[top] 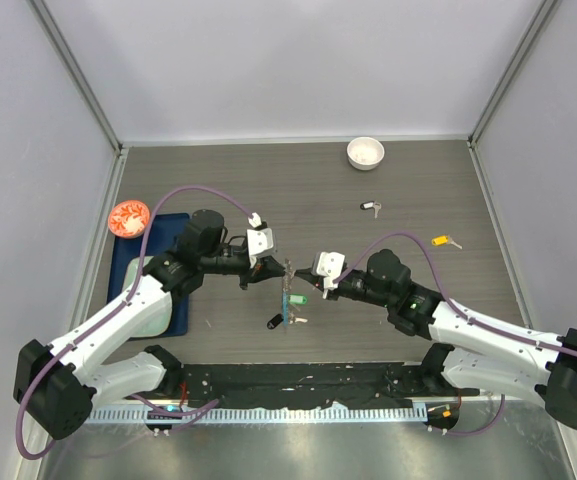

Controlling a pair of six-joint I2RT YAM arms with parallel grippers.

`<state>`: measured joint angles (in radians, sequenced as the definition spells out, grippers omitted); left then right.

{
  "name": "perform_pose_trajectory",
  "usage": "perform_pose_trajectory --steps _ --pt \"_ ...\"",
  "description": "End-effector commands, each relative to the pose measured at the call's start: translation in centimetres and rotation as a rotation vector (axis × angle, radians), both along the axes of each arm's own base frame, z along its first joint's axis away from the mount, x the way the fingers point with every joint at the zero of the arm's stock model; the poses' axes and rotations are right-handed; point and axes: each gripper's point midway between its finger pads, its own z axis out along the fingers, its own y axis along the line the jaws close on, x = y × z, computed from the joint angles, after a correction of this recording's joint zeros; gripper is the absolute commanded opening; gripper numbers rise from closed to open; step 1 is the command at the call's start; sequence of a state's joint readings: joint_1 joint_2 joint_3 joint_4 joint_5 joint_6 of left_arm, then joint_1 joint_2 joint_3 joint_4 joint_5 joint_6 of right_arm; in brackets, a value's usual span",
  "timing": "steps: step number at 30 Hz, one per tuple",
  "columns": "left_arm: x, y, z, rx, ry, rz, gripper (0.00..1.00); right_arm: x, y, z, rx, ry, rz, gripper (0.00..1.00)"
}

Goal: Put the keys on the keyring

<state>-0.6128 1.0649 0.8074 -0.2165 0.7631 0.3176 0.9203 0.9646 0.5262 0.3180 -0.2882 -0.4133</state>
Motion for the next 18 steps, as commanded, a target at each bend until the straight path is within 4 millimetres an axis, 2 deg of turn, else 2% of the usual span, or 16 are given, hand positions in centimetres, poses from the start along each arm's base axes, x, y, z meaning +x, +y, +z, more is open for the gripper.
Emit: perform_pose_trajectory --steps 1,18 --pt "0.40 -0.51 2.08 -0.062 -0.061 -0.012 0.00 0.44 0.57 3.05 0.060 -0.055 -0.005 0.01" --pt "0.27 -0.52 2.16 -0.066 -0.061 -0.017 0.00 0.60 0.80 2.71 0.046 -0.039 -0.006 0.01"
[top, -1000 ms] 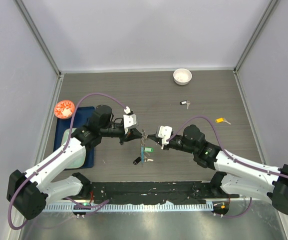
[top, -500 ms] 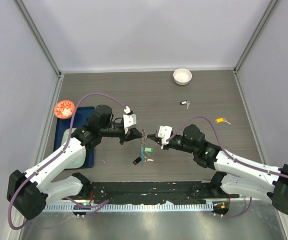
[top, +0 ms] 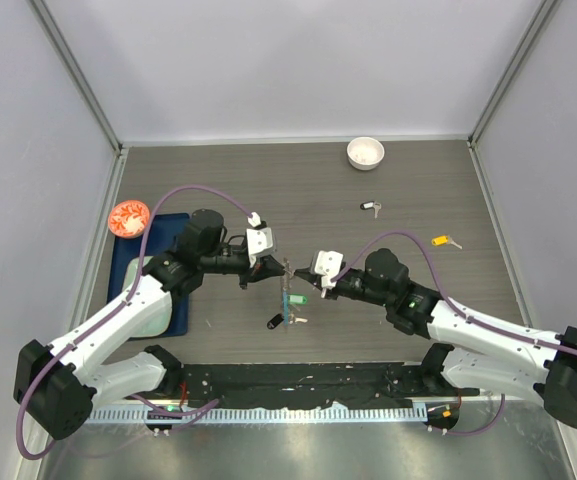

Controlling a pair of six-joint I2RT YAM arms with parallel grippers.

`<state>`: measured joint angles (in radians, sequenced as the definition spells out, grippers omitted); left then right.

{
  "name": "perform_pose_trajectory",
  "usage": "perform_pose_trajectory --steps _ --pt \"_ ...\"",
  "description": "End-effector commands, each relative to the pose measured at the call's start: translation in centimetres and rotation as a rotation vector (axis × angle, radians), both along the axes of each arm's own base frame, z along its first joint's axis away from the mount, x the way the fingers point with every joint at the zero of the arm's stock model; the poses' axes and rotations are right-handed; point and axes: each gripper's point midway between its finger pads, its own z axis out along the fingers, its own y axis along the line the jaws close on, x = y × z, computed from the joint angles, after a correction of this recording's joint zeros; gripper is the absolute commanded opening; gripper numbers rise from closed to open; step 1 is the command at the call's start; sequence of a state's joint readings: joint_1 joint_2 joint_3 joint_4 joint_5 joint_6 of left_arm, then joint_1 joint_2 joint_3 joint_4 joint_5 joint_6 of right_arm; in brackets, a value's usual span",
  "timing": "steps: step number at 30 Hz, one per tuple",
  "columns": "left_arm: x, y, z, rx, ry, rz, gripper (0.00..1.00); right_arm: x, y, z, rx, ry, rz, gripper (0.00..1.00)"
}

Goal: Put the keys on the keyring

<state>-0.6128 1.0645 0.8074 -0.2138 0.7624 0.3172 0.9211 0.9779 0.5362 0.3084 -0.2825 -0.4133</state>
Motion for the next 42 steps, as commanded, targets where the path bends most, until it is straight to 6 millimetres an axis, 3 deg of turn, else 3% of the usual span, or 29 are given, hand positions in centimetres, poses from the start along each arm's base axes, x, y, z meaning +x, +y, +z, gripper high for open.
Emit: perform_pose_trajectory --steps 1,30,42 --pt "0.2 -0.5 2.1 -0.064 -0.060 -0.018 0.00 0.3 0.7 2.9 0.056 -0.042 0.004 0.01" --pt "-1.8 -0.8 1.8 -0.047 0.011 -0.142 0.00 -0.3 1.5 3.4 0.036 -0.054 0.069 0.01" --pt "-0.5 -0.9 1.7 -0.032 0.043 -0.063 0.00 -0.6 1.5 3.6 0.030 -0.069 0.082 0.01"
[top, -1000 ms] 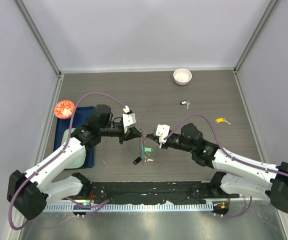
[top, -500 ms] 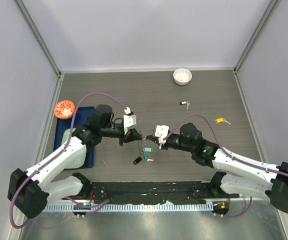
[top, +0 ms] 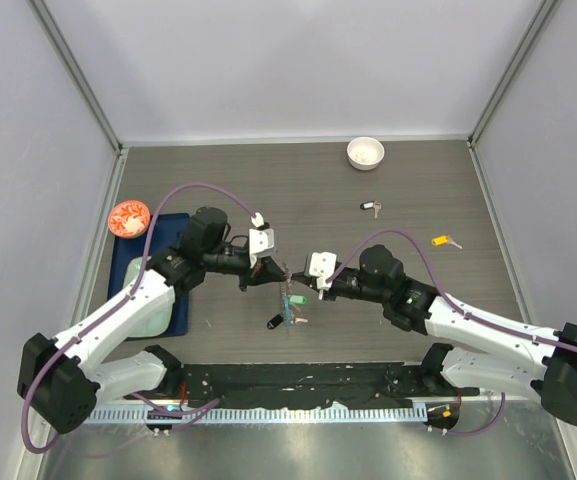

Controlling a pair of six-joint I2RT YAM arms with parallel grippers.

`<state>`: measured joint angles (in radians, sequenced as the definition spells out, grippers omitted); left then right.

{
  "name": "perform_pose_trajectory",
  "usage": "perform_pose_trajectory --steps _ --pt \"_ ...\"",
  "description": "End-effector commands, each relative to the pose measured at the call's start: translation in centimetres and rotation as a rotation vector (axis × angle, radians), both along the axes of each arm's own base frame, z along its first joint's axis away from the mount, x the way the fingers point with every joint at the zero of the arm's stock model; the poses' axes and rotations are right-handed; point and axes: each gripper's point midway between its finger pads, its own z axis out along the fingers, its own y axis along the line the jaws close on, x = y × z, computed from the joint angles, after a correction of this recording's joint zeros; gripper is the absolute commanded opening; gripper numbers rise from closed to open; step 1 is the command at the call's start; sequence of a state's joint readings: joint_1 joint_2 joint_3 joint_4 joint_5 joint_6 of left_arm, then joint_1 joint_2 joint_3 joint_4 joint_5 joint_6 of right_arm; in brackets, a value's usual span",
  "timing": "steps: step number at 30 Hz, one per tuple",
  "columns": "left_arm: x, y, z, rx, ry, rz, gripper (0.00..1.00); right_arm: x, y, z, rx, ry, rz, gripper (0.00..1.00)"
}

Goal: Put the keys on the keyring

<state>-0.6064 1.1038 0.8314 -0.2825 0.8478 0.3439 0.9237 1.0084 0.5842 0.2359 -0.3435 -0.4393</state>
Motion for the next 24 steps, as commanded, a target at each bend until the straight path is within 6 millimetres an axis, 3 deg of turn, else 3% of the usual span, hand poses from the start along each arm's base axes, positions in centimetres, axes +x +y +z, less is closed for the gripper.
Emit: perform_pose_trajectory --steps 1,8,24 --pt "1.2 -0.7 2.6 -0.047 -0.018 0.045 0.00 0.1 0.7 3.9 0.077 -0.084 0.012 0.01" --pt "1.9 -1.1 3.6 -0.099 0.073 0.142 0.00 0.3 0.6 3.3 0.047 -0.100 -0.005 0.01" --pt "2.2 -0.8 5.9 -0.249 0.092 0.258 0.00 0.9 0.2 2.1 0.006 -0.112 -0.056 0.01"
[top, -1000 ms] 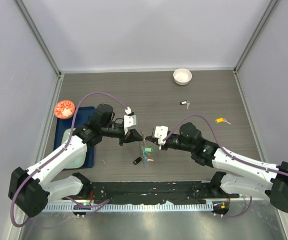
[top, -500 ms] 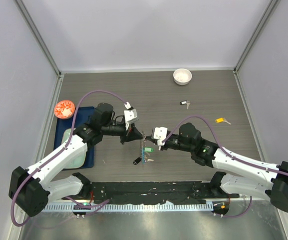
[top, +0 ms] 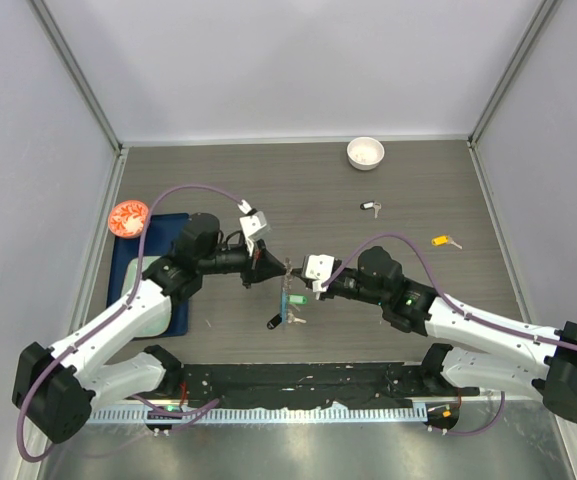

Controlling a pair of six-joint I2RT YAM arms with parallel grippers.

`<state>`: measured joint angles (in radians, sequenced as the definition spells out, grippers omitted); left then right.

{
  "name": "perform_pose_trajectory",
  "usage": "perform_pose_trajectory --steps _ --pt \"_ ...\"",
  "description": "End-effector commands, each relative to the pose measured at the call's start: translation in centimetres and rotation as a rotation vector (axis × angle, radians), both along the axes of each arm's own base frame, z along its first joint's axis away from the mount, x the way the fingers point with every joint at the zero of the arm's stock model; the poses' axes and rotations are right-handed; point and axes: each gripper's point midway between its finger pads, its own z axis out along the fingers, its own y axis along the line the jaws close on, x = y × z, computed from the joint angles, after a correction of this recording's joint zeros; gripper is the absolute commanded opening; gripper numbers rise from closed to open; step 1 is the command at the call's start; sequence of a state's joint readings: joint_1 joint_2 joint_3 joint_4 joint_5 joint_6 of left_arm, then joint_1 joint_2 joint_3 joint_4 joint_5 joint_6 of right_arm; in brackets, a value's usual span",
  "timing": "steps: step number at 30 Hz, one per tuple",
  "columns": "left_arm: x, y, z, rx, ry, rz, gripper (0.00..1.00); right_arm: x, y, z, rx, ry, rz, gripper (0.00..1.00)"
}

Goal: Put the keys on the keyring

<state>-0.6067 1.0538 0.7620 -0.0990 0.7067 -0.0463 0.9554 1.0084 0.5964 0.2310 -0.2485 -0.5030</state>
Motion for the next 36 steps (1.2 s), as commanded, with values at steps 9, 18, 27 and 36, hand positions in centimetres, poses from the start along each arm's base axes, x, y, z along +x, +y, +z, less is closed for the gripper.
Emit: perform_pose_trajectory --steps 9,18,27,36 --pt "0.2 -0.3 5.9 -0.215 -0.182 0.033 0.00 0.2 0.5 0.7 0.006 -0.012 -0.004 0.01" --pt "-0.5 -0.3 6.4 -0.296 -0.238 0.012 0.00 -0.2 1.0 0.9 0.027 0.011 0.016 0.01" --pt "-0.3 0.1 6.2 -0.349 -0.250 0.061 0.00 0.6 0.8 0.9 0.047 0.008 -0.033 0.01" --pt "0.0 1.4 5.1 -0.339 -0.241 0.158 0.30 1.3 0.1 2.2 0.061 -0.022 -0.080 0.01"
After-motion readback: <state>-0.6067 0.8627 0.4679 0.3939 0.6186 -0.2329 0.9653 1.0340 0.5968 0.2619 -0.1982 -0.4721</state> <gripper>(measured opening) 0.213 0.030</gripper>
